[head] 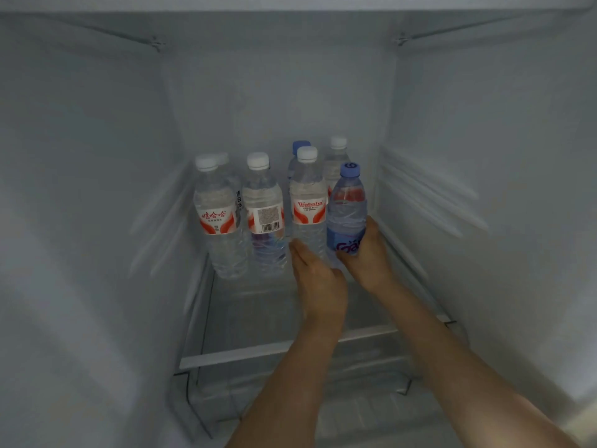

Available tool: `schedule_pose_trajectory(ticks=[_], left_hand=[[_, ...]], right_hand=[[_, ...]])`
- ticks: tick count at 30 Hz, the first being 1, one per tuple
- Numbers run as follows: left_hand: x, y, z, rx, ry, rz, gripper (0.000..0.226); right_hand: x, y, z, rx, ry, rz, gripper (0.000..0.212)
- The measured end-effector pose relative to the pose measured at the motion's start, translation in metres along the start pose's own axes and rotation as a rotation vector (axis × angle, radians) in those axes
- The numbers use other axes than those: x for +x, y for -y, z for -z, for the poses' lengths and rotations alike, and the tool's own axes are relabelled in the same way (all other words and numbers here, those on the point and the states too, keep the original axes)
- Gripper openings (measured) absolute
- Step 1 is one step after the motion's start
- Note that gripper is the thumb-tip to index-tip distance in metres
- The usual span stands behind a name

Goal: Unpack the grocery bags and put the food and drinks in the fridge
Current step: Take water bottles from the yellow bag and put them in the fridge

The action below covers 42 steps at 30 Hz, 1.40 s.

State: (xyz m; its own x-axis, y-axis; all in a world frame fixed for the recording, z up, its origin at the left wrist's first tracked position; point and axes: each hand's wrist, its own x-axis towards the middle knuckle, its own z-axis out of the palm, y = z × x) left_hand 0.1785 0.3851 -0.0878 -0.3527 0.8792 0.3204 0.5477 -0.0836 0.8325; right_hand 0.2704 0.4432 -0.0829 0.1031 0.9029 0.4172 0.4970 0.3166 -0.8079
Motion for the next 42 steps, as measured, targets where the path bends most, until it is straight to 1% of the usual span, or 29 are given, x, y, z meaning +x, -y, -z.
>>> schedule_pose_trajectory(ticks=[3,5,9,12,15,17,23,28,33,36,39,42], left_hand=[[-0.016,-0.003,0.019,-0.013,0.074,-0.007,0.075],[-0.028,-0.004,0.034,-0.031,0.094,-0.026,0.066],[-0.069,-0.005,0.067,-0.127,0.143,-0.127,0.05],[-0.113,0.002,0.089,-0.236,0.168,-0.194,0.039],[-0.161,0.018,0.106,-0.253,0.305,-0.194,0.032],[-0.192,0.033,0.117,-0.231,0.373,-0.245,0.029],[-0.285,0.067,0.143,-0.202,0.673,-0.231,0.03],[-0.359,0.077,0.148,-0.153,0.915,-0.292,0.027],[-0.423,0.074,0.148,-0.142,1.132,-0.357,0.022],[-0.464,0.067,0.14,-0.106,1.234,-0.427,0.023],[-0.512,0.056,0.125,-0.045,1.334,-0.467,0.022],[-0.571,0.037,0.109,-0.019,1.41,-0.481,0.017]], right_hand=[[-0.019,0.013,0.011,-0.098,-0.02,-0.015,0.054],[-0.039,0.02,0.021,-0.116,-0.042,-0.038,0.048],[-0.098,0.036,0.038,-0.07,-0.129,-0.025,0.043],[-0.158,0.044,0.051,-0.082,-0.156,-0.041,0.04],[-0.225,0.048,0.058,-0.14,-0.212,-0.006,0.034],[-0.272,0.047,0.06,-0.187,-0.21,-0.015,0.032],[-0.413,0.049,0.077,-0.269,-0.195,-0.261,0.034],[-0.52,0.056,0.109,-0.317,-0.206,-0.466,0.034],[-0.624,0.054,0.142,-0.312,-0.29,-0.696,0.033],[-0.686,0.057,0.164,-0.298,-0.345,-0.831,0.033],[-0.744,0.062,0.192,-0.302,-0.45,-0.925,0.03],[-0.796,0.069,0.231,-0.313,-0.495,-0.998,0.029]])
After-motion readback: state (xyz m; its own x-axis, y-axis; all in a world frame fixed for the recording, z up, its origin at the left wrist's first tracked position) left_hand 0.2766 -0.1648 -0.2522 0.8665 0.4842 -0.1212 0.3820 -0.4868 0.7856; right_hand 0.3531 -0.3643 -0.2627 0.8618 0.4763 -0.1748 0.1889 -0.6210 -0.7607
